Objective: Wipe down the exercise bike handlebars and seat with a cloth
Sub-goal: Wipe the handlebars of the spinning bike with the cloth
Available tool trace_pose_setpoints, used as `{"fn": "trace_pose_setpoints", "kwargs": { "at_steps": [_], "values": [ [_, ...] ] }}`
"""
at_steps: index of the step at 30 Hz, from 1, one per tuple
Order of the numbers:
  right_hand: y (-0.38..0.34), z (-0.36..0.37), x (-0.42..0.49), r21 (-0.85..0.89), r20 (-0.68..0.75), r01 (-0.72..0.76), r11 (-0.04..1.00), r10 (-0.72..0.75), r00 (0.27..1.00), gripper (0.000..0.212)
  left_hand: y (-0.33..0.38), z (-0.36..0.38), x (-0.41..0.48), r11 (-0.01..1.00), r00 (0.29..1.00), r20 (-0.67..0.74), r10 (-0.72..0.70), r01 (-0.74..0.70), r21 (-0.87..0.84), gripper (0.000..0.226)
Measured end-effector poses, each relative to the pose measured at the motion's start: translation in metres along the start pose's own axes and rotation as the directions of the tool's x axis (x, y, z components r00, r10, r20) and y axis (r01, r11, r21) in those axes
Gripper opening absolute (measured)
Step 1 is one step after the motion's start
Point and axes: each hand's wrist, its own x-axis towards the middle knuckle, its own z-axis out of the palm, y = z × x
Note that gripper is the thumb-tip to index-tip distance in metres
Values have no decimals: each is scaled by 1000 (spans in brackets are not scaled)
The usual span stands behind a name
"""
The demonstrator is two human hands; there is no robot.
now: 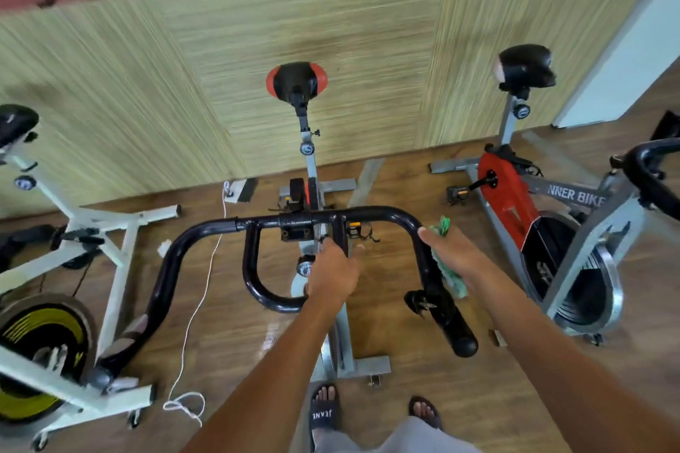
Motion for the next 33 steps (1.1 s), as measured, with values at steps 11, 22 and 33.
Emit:
{"fn": "trace_pose_setpoints", "kwargs": {
  "at_steps": [11, 22, 33],
  "values": [
    [-74, 104, -42, -386, -197, 187, 903, -279, 940, 64, -52, -133, 54, 843, 855, -232, 464, -346, 411, 23],
    [-47, 204, -30, -586, -460, 20, 810, -353, 815, 73, -117, -161, 107, 740, 947, -36, 319, -225, 634, 76],
    [-54, 194, -20, -400, -465, -61, 914, -145, 873, 56, -115, -153, 108, 727, 950, -69, 305, -186, 661, 84]
  ]
}}
